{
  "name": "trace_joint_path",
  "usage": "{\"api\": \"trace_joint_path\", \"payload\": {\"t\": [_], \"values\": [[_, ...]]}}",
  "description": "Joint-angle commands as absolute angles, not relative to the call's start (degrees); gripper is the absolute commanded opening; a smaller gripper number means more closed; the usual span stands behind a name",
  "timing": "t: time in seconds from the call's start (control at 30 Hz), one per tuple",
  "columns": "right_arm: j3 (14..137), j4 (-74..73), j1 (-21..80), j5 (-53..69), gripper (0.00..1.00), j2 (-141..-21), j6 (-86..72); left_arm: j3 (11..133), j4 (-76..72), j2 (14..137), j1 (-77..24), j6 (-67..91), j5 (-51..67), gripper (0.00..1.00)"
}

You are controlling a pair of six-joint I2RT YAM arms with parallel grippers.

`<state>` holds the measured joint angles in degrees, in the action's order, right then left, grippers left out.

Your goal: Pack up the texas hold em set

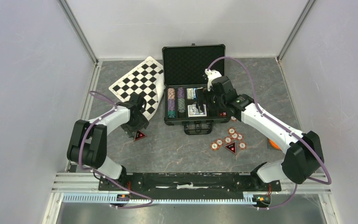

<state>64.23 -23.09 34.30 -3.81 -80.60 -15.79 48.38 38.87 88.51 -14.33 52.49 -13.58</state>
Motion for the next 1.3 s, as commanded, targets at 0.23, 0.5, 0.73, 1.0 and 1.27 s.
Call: {"api": "trace_joint_path", "payload": {"t": [0.23, 0.5, 0.73, 1.0, 1.27], "values": [[62.4, -20.3, 33.0, -1.6, 0.98, -77.9, -15.2, 47.8, 46.4, 88.2, -15.7, 55.8, -19.5, 0.99], [61.2, -19.9, 31.9, -0.2, 0.98, -76.3, -14.5, 44.0, 48.1, 84.0, -17.7, 58.8, -17.1, 0.95], [59.7, -19.3, 31.5, 1.6, 0.98, -74.4, -14.6, 44.0, 47.5, 84.6, -18.4, 60.2, -17.9, 0.84], [58.5, -20.6, 30.9, 1.5, 0.98, -71.6, -13.6, 43.4, 43.1, 85.3, -18.4, 57.6, -19.5, 0.92], [58.0, -21.3, 30.4, 1.2, 0.98, -69.4, -13.5, 42.0, 39.8, 85.7, -18.2, 56.2, -18.1, 0.83]]}}
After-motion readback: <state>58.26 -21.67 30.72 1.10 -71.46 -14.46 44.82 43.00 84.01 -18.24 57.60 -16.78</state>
